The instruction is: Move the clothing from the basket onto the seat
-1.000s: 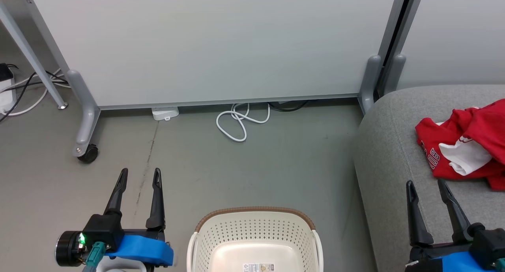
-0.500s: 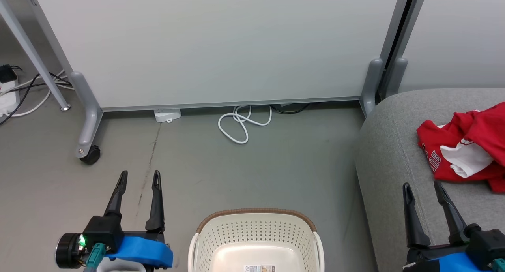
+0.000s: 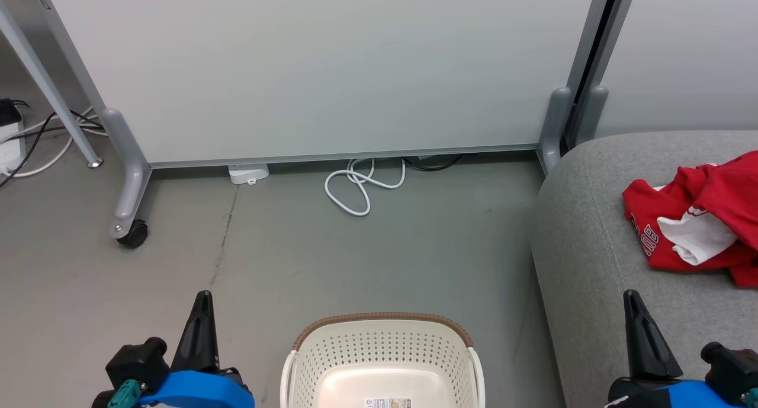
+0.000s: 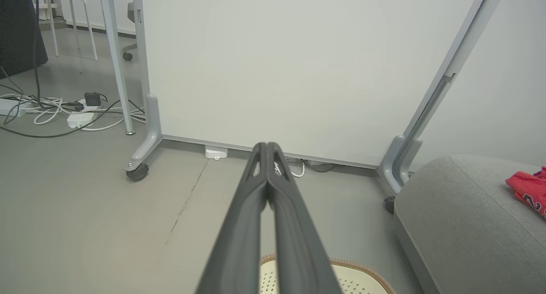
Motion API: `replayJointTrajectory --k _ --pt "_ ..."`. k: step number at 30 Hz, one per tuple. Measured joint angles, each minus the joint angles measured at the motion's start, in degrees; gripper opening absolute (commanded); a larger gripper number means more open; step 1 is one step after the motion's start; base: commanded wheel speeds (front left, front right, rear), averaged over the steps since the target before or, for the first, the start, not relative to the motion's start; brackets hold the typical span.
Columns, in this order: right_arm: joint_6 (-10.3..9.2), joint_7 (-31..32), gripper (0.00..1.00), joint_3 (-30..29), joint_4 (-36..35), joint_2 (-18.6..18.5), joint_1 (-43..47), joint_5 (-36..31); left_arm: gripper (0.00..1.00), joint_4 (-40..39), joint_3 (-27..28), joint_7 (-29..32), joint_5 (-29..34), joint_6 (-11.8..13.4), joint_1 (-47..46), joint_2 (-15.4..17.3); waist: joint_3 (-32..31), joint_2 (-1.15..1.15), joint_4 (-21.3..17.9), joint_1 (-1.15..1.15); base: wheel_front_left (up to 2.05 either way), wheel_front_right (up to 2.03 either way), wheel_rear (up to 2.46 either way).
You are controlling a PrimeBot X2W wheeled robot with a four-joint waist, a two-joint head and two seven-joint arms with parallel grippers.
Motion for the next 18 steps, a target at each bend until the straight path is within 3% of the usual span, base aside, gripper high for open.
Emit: replayJointTrajectory --k 18 --pt "-0.01 4.5 0.0 -0.4 1.3 0.0 -1.7 18.0 0.0 -0.8 2.5 4.3 -17.7 -1.2 -0.7 -0.4 0.1 0.0 -0.9 0.0 0.0 0.0 0.0"
